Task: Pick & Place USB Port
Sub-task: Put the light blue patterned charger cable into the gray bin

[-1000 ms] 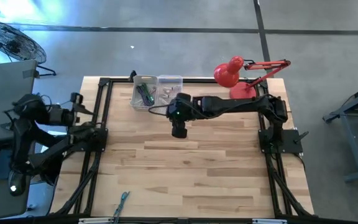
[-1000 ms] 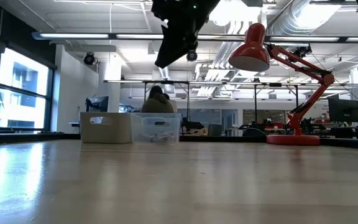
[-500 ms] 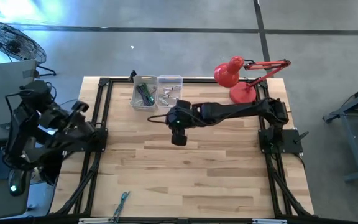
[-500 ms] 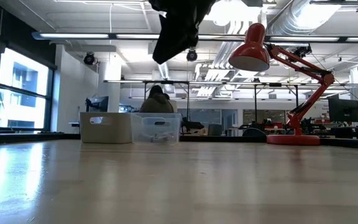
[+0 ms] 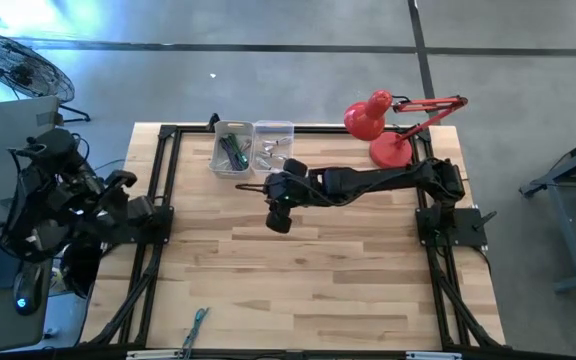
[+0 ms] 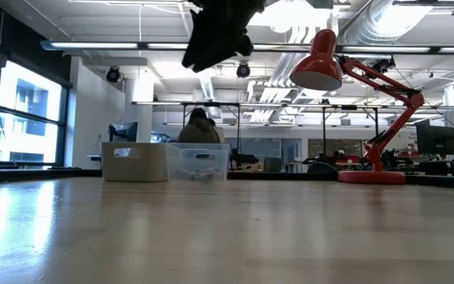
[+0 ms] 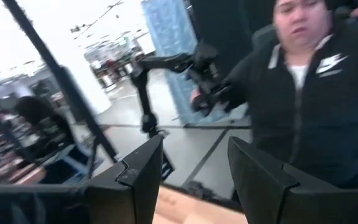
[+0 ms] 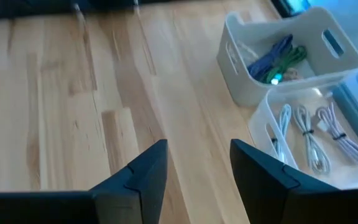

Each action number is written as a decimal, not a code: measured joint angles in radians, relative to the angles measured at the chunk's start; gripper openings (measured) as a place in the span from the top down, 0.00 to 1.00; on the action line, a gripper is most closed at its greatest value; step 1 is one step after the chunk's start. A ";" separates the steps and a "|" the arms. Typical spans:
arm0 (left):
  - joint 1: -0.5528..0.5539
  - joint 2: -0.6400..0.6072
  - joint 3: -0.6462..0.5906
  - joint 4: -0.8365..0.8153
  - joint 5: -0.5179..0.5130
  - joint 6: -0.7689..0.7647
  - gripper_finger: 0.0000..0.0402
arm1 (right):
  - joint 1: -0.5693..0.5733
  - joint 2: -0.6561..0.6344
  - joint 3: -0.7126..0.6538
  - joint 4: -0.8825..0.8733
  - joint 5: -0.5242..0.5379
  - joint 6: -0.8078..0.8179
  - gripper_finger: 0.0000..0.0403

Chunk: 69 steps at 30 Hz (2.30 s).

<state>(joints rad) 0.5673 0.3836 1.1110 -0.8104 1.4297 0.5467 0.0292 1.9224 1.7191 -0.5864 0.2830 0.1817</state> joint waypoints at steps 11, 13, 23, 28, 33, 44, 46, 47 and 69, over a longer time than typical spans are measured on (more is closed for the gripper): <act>-0.173 0.052 0.093 -0.249 -0.676 0.245 0.56 | 0.062 0.003 0.000 0.131 0.031 0.058 0.60; -0.201 0.102 0.162 -0.409 -0.842 0.337 0.56 | 0.089 0.010 0.000 0.146 0.063 0.072 0.60; -0.520 0.167 0.344 -0.591 -1.108 0.470 0.56 | 0.196 0.019 0.000 0.152 0.247 0.239 0.60; -0.696 0.161 0.408 -0.665 -1.306 0.479 0.56 | 0.227 0.019 0.000 0.180 0.284 0.329 0.60; -0.817 0.143 0.448 -0.701 -1.554 0.359 0.56 | 0.266 0.031 0.001 0.232 0.327 0.359 0.60; -0.885 0.172 0.453 -0.586 -1.829 -0.023 0.56 | 0.306 0.126 0.000 0.350 0.325 0.342 0.60; -0.884 0.198 0.456 -0.588 -1.814 0.015 0.56 | 0.313 0.136 0.000 0.368 0.325 0.340 0.60; -0.885 0.211 0.458 -0.599 -1.789 0.050 0.56 | 0.318 0.139 0.000 0.374 0.325 0.338 0.60; -0.882 0.491 0.434 -0.659 -1.383 -0.127 0.56 | 0.417 0.154 0.000 0.405 0.407 0.352 0.60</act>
<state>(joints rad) -0.3149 0.8746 1.5450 -1.4689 0.0467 0.4194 0.4465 2.0769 1.7195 -0.1818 0.6903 0.5339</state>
